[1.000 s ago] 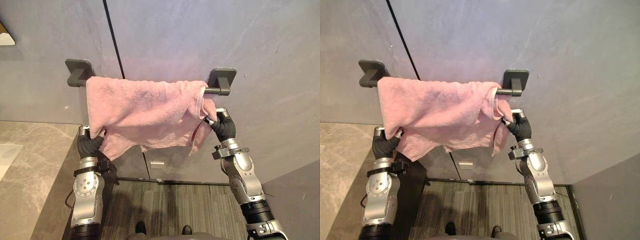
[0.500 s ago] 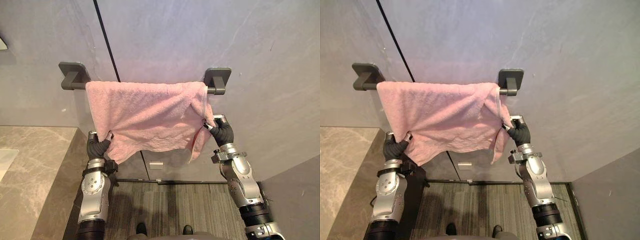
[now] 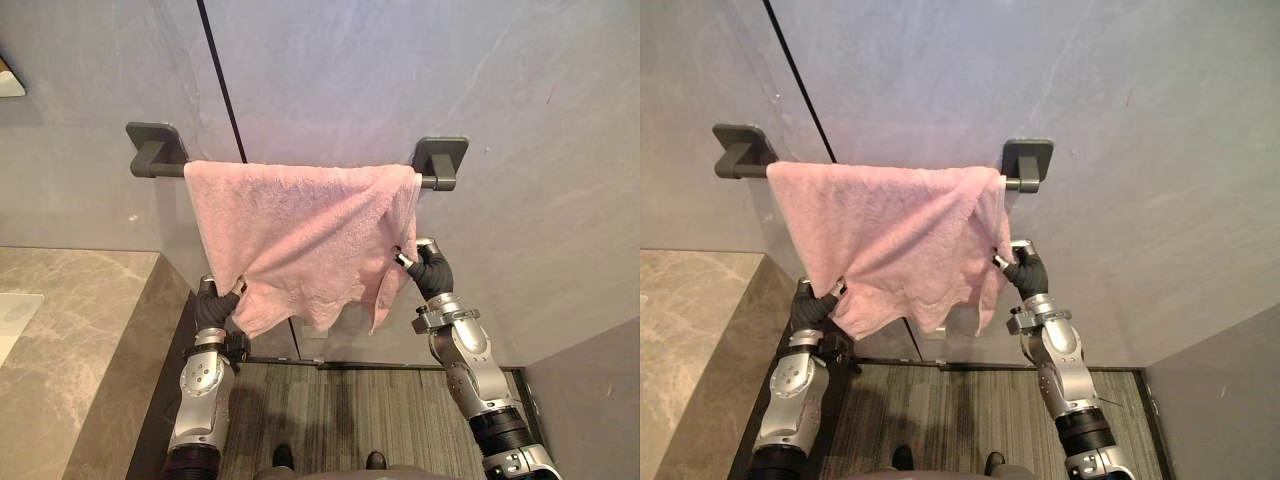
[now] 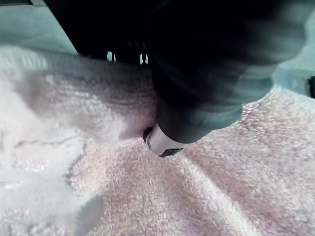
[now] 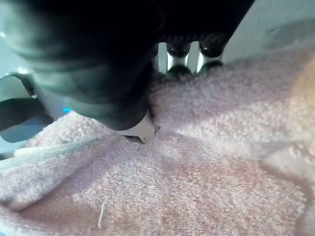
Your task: Organize washtable
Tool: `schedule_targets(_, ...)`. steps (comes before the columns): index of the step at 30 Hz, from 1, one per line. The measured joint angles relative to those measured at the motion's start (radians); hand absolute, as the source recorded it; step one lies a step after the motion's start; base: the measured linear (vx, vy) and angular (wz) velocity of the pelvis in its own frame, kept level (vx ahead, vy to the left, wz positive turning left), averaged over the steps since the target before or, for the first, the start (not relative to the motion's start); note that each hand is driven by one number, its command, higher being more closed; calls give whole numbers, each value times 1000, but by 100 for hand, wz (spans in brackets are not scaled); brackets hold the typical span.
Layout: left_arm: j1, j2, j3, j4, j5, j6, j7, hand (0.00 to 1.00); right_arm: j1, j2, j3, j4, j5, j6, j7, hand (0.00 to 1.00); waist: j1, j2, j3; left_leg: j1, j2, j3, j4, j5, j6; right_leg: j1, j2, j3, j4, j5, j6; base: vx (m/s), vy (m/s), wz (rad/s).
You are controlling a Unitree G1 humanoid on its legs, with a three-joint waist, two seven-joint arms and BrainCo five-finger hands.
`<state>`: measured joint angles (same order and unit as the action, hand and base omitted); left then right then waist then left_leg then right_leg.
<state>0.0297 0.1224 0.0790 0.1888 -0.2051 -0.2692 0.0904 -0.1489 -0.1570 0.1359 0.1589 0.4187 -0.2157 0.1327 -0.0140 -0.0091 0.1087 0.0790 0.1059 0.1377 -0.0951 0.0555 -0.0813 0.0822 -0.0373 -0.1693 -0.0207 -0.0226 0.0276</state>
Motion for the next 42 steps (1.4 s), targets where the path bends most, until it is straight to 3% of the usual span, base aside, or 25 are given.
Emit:
schedule_targets(17, 71, -8, 8, -28, -30, 11, 4, 0, 130, 39, -16, 13, -52, 28, -30, 0, -3, -16, -3, 0, 1, 1, 0, -1, 0, 0, 1, 0, -2, 0, 0, 0, 0, 0)
schedule_targets(19, 84, -44, 45, -43, -30, 11, 5, 0, 160, 64, -60, 12, -69, 28, -43, 0, -2, -22, -7, 0, 0, 0, 0, -2, 0, 0, 0, -1, -2, 0, 0, 0, 0, 0)
schedule_targets(26, 121, -63, 161, -77, -40, 12, 24, 0, 248, 88, -198, -71, -117, 28, -74, 0, -7, -22, -7, -1, 0, -1, 0, -2, -1, 3, 0, -5, -6, 0, 0, 0, 0, 0)
schedule_targets(30, 135, -62, 254, -140, -40, 12, 28, 0, 277, 88, -357, -75, -155, 28, -112, 0, -20, -21, -8, 0, -1, -5, 0, -2, -1, 4, 0, -10, -9, 0, 0, 0, 0, 1)
schedule_targets(34, 148, -62, 352, -250, -50, 8, 47, 0, 297, 77, -539, -200, -156, 27, -161, 0, -29, -11, -15, 1, -1, -4, 0, -3, -2, 5, 0, -10, -11, 0, 0, 0, 0, 0)
schedule_targets(38, 147, -61, 388, -370, -75, -20, 61, 0, 292, 39, -615, -330, -154, 20, -199, 0, -33, 1, -25, 8, -1, -3, 0, -5, -3, 11, 1, -9, -15, 2, 1, 0, 0, 0)
schedule_targets(42, 145, -57, 393, -556, -117, -69, 62, 0, 245, 1, -611, -508, -147, -28, -198, 0, -38, 10, -32, 17, -1, 2, 0, -12, -3, 18, 1, -2, -18, 3, 2, 0, 0, -5)
